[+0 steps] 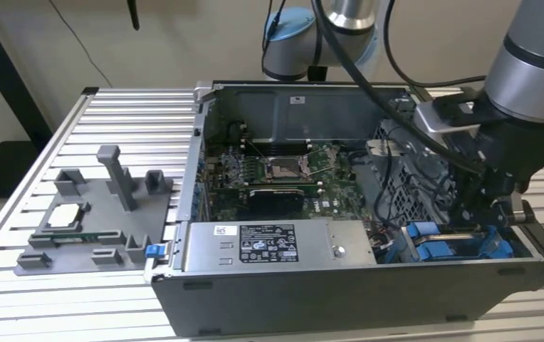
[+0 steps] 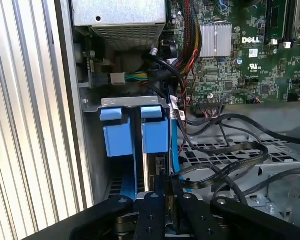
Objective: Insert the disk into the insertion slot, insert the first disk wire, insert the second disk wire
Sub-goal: 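Insert the second disk wire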
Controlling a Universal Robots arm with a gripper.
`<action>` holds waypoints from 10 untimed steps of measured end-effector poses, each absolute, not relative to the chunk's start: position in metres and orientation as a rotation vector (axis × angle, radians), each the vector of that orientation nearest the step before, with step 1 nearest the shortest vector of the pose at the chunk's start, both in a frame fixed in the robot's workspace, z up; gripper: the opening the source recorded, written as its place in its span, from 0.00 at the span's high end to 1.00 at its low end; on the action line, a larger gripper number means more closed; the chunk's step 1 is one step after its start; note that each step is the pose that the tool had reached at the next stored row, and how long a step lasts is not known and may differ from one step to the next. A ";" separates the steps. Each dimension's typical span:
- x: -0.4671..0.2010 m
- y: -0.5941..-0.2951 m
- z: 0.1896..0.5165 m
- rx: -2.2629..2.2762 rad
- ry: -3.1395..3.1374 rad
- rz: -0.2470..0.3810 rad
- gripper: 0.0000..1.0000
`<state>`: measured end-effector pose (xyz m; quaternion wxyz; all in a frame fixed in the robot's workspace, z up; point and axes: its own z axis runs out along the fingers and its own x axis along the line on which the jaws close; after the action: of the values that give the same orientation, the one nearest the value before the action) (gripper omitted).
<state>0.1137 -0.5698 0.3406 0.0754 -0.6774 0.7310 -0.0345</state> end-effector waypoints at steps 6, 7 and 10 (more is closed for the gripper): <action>0.113 -0.570 0.336 -2.030 2.191 -0.107 1.00; 0.113 -0.570 0.335 -2.031 2.191 -0.108 1.00; 0.112 -0.570 0.334 -2.030 2.190 -0.106 1.00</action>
<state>0.1125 -0.5697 0.3339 0.0767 -0.6773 0.7308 -0.0355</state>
